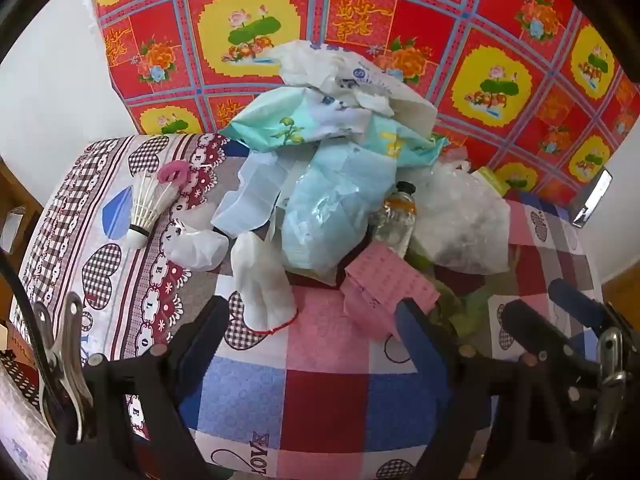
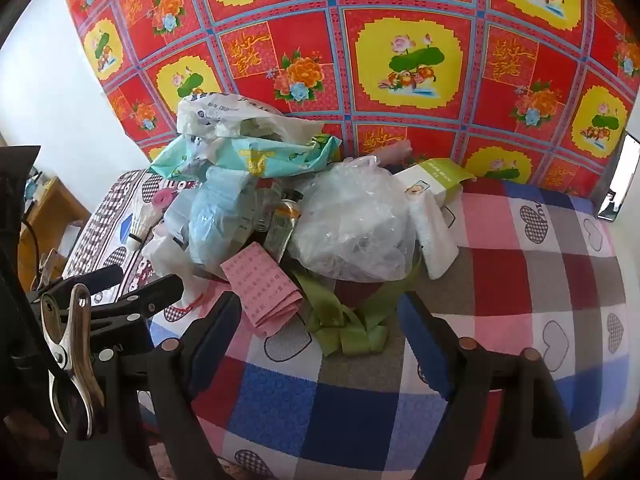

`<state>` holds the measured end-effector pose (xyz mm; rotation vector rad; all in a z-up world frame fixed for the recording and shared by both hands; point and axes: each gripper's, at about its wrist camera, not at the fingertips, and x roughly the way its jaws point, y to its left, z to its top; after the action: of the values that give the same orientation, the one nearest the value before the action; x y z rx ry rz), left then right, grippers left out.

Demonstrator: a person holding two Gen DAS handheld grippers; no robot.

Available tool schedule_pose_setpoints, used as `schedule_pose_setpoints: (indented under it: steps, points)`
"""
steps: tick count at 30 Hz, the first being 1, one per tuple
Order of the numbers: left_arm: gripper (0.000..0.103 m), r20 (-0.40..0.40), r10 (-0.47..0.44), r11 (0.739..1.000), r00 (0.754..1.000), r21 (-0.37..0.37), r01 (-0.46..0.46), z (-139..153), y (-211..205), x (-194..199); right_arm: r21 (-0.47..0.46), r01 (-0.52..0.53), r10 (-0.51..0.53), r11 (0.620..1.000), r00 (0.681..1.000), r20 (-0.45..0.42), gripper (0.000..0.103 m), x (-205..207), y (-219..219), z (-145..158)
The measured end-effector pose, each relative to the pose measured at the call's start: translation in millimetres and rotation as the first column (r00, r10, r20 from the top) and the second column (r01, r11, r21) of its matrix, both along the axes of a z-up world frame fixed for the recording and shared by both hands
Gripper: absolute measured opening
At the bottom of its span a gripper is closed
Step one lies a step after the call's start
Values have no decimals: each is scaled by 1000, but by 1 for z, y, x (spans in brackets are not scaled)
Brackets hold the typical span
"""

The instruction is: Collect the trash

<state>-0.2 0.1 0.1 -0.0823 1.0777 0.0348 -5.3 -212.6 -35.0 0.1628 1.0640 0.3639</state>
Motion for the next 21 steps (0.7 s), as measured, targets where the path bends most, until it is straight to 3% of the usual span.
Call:
schedule_pose_setpoints:
  steps: [21]
  points:
    - [89, -3, -4, 1000, 1000, -5, 4, 2, -2, -3, -2, 8, -8, 1000, 1000, -8, 82, -4, 0, 0]
